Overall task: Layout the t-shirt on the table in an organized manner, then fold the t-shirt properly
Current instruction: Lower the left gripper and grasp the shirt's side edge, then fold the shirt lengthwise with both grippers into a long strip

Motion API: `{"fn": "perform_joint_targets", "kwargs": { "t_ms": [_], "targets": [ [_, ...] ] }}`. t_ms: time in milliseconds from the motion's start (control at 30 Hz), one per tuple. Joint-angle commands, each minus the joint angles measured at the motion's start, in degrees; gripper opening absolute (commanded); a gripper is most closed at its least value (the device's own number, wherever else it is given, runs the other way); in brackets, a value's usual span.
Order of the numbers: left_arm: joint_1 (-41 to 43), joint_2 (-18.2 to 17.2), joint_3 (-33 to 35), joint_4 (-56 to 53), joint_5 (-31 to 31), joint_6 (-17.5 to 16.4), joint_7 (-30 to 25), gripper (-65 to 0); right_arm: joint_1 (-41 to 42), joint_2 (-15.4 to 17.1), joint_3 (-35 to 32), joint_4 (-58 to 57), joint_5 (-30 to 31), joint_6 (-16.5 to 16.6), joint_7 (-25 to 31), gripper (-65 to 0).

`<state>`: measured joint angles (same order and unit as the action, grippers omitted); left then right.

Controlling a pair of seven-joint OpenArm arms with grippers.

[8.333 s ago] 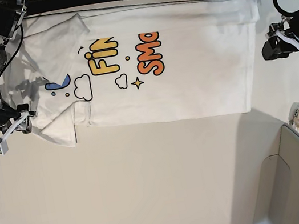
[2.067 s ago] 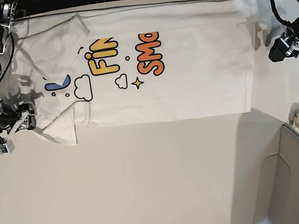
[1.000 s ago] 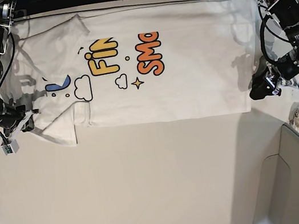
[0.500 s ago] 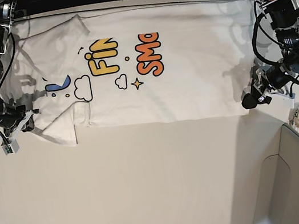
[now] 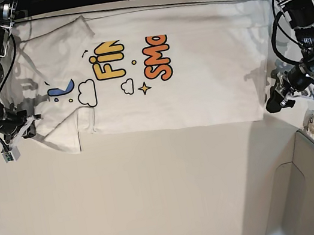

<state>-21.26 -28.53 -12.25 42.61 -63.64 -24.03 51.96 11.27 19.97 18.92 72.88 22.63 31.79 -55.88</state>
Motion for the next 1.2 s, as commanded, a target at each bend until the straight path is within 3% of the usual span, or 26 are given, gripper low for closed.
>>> {"fn": "perform_joint_targets", "kwargs": {
  "t_ms": [0,200,533,600,767,1000,1167],
  "targets": [
    [-0.8,-1.0,0.1,0.7,-0.8,-0.5,-0.7,-40.0,0.6,0.6,0.1,0.7,-0.3,0.7,-0.7,-65.0],
    [0.1,0.1,0.3,0.7,-0.8,-0.5,-1.4,-40.0,0.6,0.6,0.1,0.7,-0.3,0.7,-0.7,-65.0],
    [1.7,3.7,6.3,0.8,-0.8,-0.5,-1.1,-40.1,0.6,0.6,0.1,0.6,-0.3,0.7,-0.8,-65.0],
    [1.7,3.8,6.3,0.8,-0.8,-0.5,-1.1,-43.1,0.6,0.6,0.1,0.5,-0.3,0.7,-0.8,-65.0],
    [1.7,3.6,6.3,0.8,-0.8,-0.5,-1.1,-65.0,0.6,-0.3,0.1,0.6,-0.3,0.7,-0.8,-65.0],
    [1.2,2.2,6.1,1.2,-0.9,-0.5,-1.1,-65.0,0.6,-1.1,0.1,1.3,-0.2,0.7,-0.5,-65.0],
    [1.3,0.4,6.2,7.6,-0.9,-0.5,-1.0,-65.0,0.6,-1.1,0.1,5.9,-0.2,0.7,-0.8,-65.0]
  ]
}}
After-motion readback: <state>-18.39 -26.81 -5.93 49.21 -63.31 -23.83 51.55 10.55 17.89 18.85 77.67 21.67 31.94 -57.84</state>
